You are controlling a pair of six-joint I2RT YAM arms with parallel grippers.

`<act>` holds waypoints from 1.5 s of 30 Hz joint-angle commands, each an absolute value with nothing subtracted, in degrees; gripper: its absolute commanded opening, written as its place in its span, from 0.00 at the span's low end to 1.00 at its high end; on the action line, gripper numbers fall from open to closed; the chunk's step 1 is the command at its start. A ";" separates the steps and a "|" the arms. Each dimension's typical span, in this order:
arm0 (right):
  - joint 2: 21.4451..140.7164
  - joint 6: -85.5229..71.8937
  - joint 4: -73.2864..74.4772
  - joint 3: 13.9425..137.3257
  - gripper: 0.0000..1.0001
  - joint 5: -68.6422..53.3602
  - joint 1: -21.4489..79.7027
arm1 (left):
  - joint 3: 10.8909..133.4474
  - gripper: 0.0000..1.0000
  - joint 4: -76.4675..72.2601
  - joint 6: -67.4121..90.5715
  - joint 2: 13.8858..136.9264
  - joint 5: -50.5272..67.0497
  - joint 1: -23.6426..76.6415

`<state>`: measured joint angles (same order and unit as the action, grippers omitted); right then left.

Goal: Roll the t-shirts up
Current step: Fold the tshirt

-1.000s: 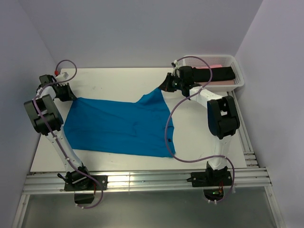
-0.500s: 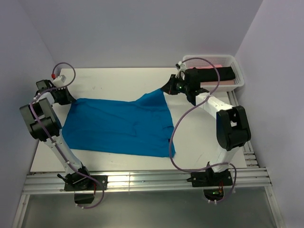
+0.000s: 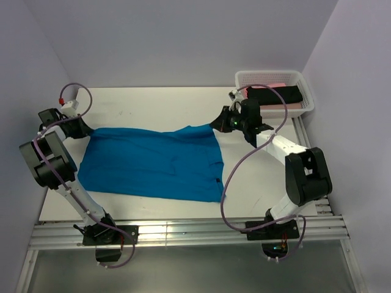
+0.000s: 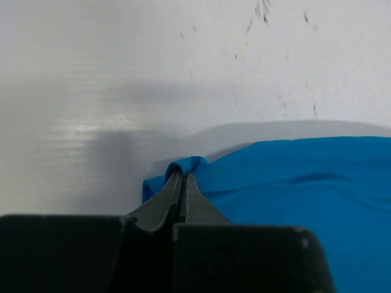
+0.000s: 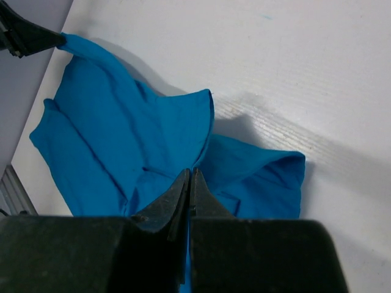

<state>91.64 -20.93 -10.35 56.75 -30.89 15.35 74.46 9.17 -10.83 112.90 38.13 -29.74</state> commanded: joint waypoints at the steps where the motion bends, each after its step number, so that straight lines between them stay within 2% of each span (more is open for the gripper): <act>1: 87.37 -20.21 -13.27 55.20 0.00 -30.50 15.91 | 71.90 0.00 6.68 -13.44 108.64 41.57 -30.59; 32: 66.80 -21.53 -10.55 37.45 0.00 -23.47 21.62 | 58.80 0.00 7.12 -22.67 95.37 49.75 -36.65; 45: 59.77 -24.25 -10.19 29.97 0.00 -20.04 25.66 | 56.78 0.00 10.19 -26.71 96.94 53.52 -41.83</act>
